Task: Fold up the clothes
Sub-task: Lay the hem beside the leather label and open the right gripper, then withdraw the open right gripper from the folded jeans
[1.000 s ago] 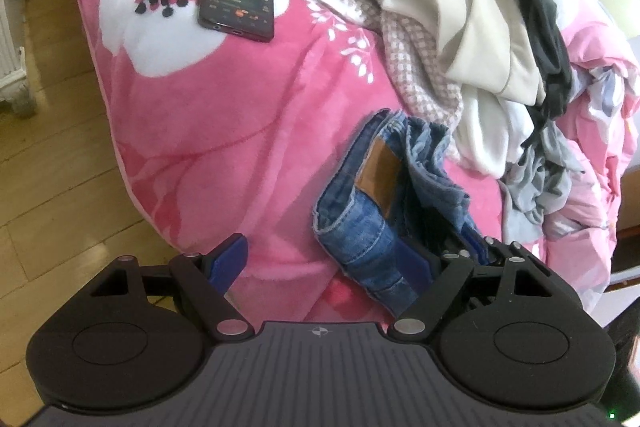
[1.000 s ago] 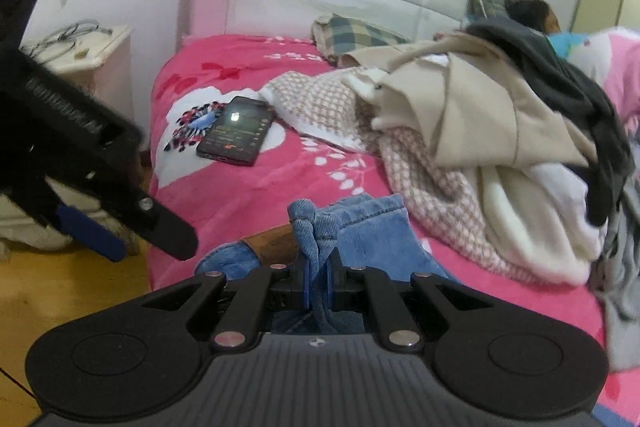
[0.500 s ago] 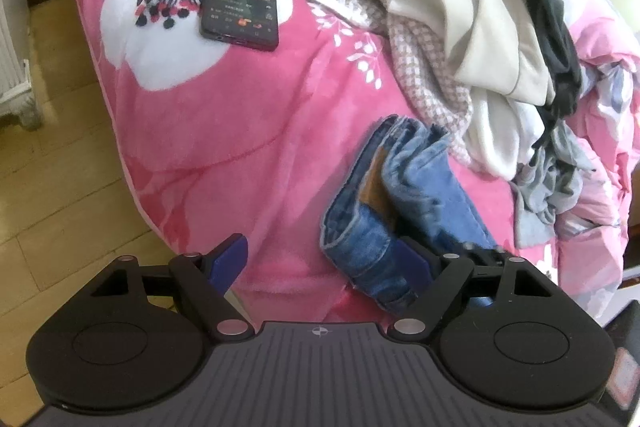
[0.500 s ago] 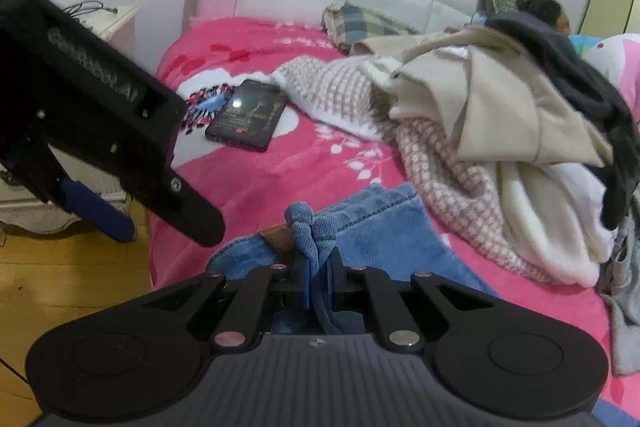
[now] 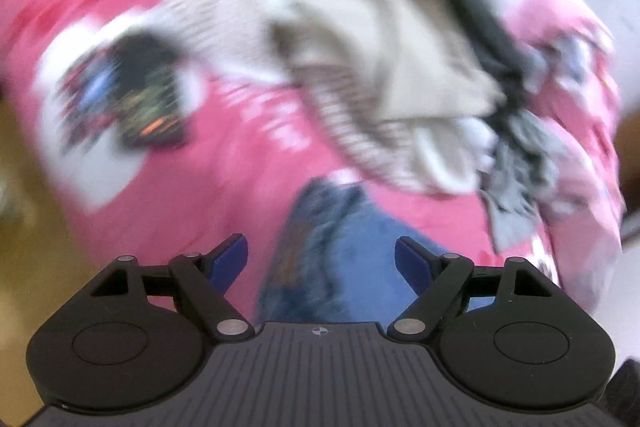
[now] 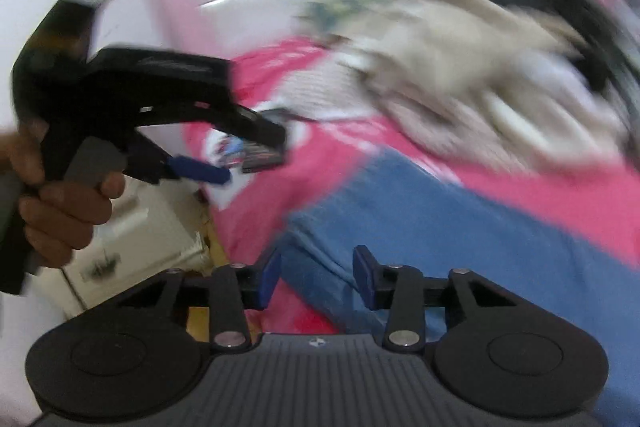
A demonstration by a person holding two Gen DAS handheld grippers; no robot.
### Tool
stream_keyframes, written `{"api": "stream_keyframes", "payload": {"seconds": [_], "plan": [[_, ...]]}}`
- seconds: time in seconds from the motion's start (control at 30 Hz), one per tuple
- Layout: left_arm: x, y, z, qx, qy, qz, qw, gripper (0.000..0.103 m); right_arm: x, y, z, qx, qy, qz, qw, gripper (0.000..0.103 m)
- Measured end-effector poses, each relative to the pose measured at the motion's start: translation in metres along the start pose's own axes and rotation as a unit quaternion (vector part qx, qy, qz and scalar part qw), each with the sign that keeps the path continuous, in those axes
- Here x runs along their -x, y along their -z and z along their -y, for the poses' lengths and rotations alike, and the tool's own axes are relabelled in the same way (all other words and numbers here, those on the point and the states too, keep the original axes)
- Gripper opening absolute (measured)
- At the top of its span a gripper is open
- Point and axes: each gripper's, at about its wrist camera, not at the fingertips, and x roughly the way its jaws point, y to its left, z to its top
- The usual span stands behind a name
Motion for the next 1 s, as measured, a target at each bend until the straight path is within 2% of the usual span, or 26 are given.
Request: {"api": "stream_keyframes", "payload": {"seconds": [0.07, 0.1, 0.2, 0.23, 0.3, 0.37, 0.4, 0.53, 0.63, 0.67, 0.73, 0.83, 1.0], "plan": [[-0.011, -0.002, 0.028, -0.059, 0.021, 0.005, 0.998, 0.082, 0.028, 0.006, 0.036, -0.065, 0.037, -0.015, 0.997, 0.033], [-0.02, 0.002, 0.038, -0.07, 0.031, -0.003, 0.9971, 0.082, 0.042, 0.007, 0.054, -0.084, 0.061, -0.019, 0.994, 0.03], [-0.049, 0.012, 0.069, -0.103, 0.059, -0.028, 0.9926, 0.082, 0.082, 0.01, 0.104, -0.105, 0.138, -0.015, 0.985, 0.029], [-0.059, 0.018, 0.073, -0.114, 0.051, -0.037, 0.9914, 0.081, 0.093, 0.01, 0.121, -0.108, 0.163, -0.01, 0.981, 0.029], [-0.083, 0.029, 0.075, -0.143, 0.002, -0.059, 0.988, 0.079, 0.104, 0.013, 0.158, -0.114, 0.203, -0.003, 0.972, 0.029], [-0.101, 0.036, 0.066, -0.155, -0.045, -0.077, 0.9838, 0.076, 0.105, 0.016, 0.189, -0.109, 0.225, 0.008, 0.968, 0.028], [-0.106, 0.038, 0.06, -0.155, -0.052, -0.083, 0.9831, 0.074, 0.104, 0.017, 0.203, -0.105, 0.233, 0.015, 0.967, 0.026], [-0.109, 0.042, 0.057, -0.18, -0.059, -0.083, 0.9785, 0.074, 0.076, 0.02, 0.261, -0.108, 0.213, 0.037, 0.97, 0.02], [-0.112, 0.047, 0.064, -0.209, -0.069, -0.085, 0.9718, 0.074, 0.045, 0.031, 0.292, -0.111, 0.2, 0.013, 0.974, 0.009], [-0.113, 0.048, 0.067, -0.219, -0.073, -0.087, 0.969, 0.074, 0.037, 0.035, 0.301, -0.108, 0.198, 0.008, 0.974, 0.008], [-0.112, 0.05, 0.069, -0.233, -0.079, -0.091, 0.9649, 0.074, 0.038, 0.026, 0.304, -0.112, 0.197, -0.007, 0.974, 0.009], [-0.114, 0.046, 0.069, -0.227, -0.08, -0.097, 0.9657, 0.074, 0.055, 0.015, 0.297, -0.106, 0.188, -0.003, 0.976, 0.01], [-0.116, 0.045, 0.071, -0.224, -0.084, -0.101, 0.9657, 0.074, 0.073, 0.018, 0.3, -0.104, 0.179, -0.01, 0.978, 0.009]]}}
